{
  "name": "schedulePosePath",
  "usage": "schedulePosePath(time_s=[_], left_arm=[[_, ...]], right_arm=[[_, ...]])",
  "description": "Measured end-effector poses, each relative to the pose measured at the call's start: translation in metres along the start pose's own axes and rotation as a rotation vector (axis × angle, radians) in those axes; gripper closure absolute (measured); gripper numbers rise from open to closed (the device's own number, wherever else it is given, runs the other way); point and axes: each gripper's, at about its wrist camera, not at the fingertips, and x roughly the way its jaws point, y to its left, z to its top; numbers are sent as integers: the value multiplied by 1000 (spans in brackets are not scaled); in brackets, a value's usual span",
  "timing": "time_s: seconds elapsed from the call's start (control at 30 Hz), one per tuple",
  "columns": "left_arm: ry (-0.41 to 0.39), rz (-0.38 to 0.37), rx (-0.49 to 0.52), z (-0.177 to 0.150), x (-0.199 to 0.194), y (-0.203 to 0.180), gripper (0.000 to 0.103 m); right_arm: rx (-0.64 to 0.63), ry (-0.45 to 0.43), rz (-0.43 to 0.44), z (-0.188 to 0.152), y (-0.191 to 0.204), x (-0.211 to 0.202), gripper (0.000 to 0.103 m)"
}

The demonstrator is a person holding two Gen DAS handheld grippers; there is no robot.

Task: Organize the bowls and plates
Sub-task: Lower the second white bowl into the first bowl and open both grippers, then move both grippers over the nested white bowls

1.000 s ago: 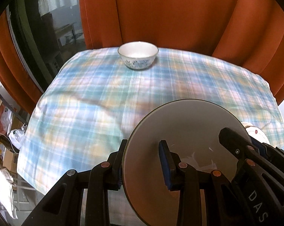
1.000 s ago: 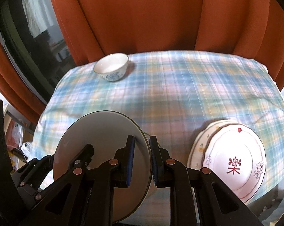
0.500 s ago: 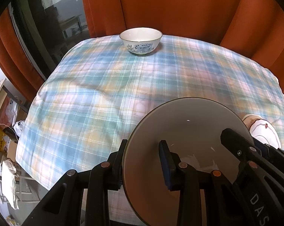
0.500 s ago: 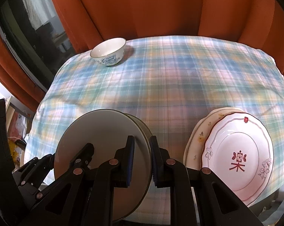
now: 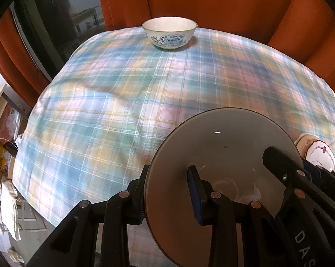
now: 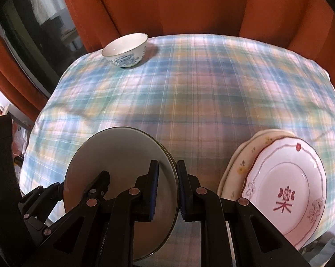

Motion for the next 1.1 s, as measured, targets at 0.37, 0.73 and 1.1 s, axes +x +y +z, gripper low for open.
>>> schedulePosePath(time_s=[0.37, 0.73, 1.1], left_arm=[[2, -9, -5, -2, 7, 1, 72], [-6, -39, 29, -1, 4, 3, 56], [-94, -127, 84, 12, -21, 30, 28]], right_arm=[[-37, -7, -35, 2, 1, 6, 83], [-17, 5, -12, 0, 2, 7, 68], [26, -44, -66, 3, 27, -12, 36]])
